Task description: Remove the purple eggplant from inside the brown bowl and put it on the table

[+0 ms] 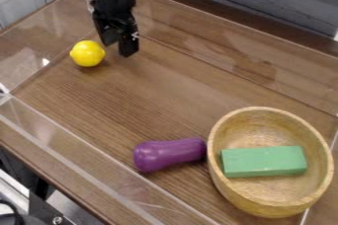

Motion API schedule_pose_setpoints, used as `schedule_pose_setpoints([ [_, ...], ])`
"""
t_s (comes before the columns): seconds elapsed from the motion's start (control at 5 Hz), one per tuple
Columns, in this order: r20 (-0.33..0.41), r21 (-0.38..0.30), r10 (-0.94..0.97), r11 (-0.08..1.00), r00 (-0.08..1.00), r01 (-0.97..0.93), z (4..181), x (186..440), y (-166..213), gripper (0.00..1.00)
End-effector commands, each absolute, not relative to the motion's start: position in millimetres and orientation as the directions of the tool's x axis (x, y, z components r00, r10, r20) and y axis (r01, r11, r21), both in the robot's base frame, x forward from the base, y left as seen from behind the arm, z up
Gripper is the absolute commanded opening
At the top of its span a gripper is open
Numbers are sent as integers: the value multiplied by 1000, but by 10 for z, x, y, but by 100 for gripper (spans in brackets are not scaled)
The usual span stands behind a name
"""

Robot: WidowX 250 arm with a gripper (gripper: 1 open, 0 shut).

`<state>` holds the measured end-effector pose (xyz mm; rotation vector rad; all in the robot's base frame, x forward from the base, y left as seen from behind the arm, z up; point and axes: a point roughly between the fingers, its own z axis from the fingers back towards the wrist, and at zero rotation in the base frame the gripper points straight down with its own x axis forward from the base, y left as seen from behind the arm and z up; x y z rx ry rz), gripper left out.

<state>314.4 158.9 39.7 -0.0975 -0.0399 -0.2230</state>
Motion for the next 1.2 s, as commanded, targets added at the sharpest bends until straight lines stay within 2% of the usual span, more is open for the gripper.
schedule_pose_setpoints([
  [0.0, 101, -45, -206, 976, 973, 211, 578, 3262, 1723, 100],
  [0.2, 101, -46, -201, 977, 974, 207, 555, 3300, 1758, 100],
  [0.4, 88, -56, -233, 970, 969, 238, 641, 3166, 1639, 100],
  [0.6, 86, -57, -311, 947, 946, 316, 764, 3026, 1504, 100],
  [0.8, 79, -58, -485, 870, 871, 489, 821, 2884, 1377, 100],
  [1.0, 62, -61, -556, 827, 829, 559, 799, 2863, 1441, 100],
])
